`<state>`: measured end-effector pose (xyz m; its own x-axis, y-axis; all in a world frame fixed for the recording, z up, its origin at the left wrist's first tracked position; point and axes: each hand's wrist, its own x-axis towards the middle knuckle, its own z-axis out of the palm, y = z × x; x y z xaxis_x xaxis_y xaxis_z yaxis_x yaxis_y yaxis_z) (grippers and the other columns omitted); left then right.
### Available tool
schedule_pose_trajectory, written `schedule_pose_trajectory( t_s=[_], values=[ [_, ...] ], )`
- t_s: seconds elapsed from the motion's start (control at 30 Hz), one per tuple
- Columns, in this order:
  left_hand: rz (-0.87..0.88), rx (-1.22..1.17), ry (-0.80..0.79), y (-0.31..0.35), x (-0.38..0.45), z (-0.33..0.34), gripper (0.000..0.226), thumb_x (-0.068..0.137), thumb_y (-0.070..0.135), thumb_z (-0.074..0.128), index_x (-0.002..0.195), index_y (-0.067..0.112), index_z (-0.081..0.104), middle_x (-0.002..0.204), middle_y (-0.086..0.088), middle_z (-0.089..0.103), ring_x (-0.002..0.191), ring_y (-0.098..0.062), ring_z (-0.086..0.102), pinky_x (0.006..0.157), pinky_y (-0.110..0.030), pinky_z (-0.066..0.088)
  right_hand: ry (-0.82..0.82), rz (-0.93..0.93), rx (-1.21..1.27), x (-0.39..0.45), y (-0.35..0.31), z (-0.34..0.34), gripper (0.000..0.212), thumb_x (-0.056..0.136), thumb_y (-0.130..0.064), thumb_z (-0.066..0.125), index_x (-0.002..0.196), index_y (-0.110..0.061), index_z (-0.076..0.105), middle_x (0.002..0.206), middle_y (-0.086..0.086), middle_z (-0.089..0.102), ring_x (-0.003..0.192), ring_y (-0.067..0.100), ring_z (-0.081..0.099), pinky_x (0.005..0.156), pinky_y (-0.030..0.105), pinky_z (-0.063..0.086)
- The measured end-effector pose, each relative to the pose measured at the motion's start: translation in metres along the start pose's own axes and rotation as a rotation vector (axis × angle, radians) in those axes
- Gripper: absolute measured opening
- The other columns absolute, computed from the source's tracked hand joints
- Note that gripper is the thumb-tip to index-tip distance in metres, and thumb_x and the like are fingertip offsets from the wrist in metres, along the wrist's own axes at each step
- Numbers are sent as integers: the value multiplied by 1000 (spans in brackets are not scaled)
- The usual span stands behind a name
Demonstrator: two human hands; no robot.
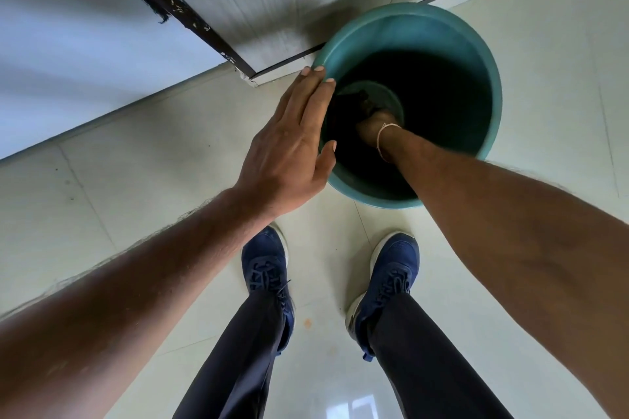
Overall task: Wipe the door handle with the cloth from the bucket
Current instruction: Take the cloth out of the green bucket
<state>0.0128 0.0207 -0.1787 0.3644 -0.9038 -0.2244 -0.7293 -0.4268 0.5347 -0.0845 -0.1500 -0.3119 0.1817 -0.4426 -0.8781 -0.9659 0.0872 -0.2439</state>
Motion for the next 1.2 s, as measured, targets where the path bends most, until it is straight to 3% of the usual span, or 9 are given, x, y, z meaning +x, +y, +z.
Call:
schedule_pose_trajectory(
  t_s=[0.17, 0.27, 0.4, 0.5, 0.57, 0.67, 0.87, 1.03, 1.2],
  values=[
    [-21, -24, -118, 3, 1, -14, 82, 101, 26, 66, 169, 9, 23, 179, -9, 18, 168, -23, 13, 126, -38, 38, 97, 16, 194, -35, -9, -5, 49, 92, -29, 72, 136, -6, 66, 123, 15, 71, 118, 33, 69, 105, 37, 56],
    [-48, -72, -174, 19, 2, -38, 83, 102, 27, 67, 169, 10, 22, 179, -9, 19, 168, -22, 11, 129, -40, 33, 143, -24, 283, -76, -12, -20, 55, 87, -31, 72, 139, -13, 64, 125, 14, 73, 114, 34, 70, 104, 42, 58],
    [-106, -179, -147, 51, 0, -83, 75, 102, 33, 64, 166, 12, 30, 170, -9, 36, 159, -24, 33, 127, -39, 39, 172, -105, 457, -148, -16, -48, 51, 83, -26, 72, 133, -19, 62, 117, 8, 73, 104, 29, 70, 96, 45, 61],
    [-194, -313, -100, 83, -11, -131, 63, 105, 35, 62, 161, 18, 39, 159, -5, 51, 141, -10, 46, 109, -17, 39, 181, -148, 587, -220, -25, -75, 35, 91, -16, 71, 125, -15, 62, 112, 9, 71, 102, 28, 69, 85, 38, 60],
    [-235, -352, -150, 106, -24, -171, 56, 108, 33, 62, 159, 18, 44, 156, -4, 55, 133, -4, 44, 100, -9, 34, 169, -176, 646, -275, -34, -93, 27, 93, -14, 71, 118, -16, 62, 113, 10, 70, 105, 31, 69, 90, 43, 61],
    [-269, -419, -224, 136, -53, -230, 53, 109, 38, 59, 156, 16, 48, 153, -3, 57, 136, -12, 51, 104, -21, 40, 168, -218, 671, -368, -50, -117, 26, 94, -13, 71, 118, -12, 63, 115, 15, 71, 105, 33, 69, 92, 45, 62],
    [-426, -786, -224, 193, -105, -331, 42, 110, 39, 60, 139, 9, 65, 121, 2, 74, 112, -8, 70, 91, -15, 54, 195, -356, 640, -530, -79, -150, 29, 90, 0, 72, 118, -5, 66, 91, -1, 71, 77, 8, 69, 62, 14, 53],
    [-465, -1078, -135, 226, -174, -413, 26, 109, 32, 61, 126, 15, 72, 120, -7, 80, 115, -24, 77, 98, -34, 64, 213, -484, 626, -648, -102, -153, 21, 89, 5, 71, 102, -10, 63, 82, -6, 66, 59, -10, 63, 57, 9, 49],
    [-479, -1303, -84, 233, -248, -479, 28, 109, 28, 60, 128, 12, 73, 116, -3, 82, 111, -24, 76, 91, -36, 63, 143, -557, 671, -737, -130, -136, 29, 71, -19, 70, 99, -12, 67, 82, -2, 72, 74, 6, 73, 65, 24, 60]
  ],
)
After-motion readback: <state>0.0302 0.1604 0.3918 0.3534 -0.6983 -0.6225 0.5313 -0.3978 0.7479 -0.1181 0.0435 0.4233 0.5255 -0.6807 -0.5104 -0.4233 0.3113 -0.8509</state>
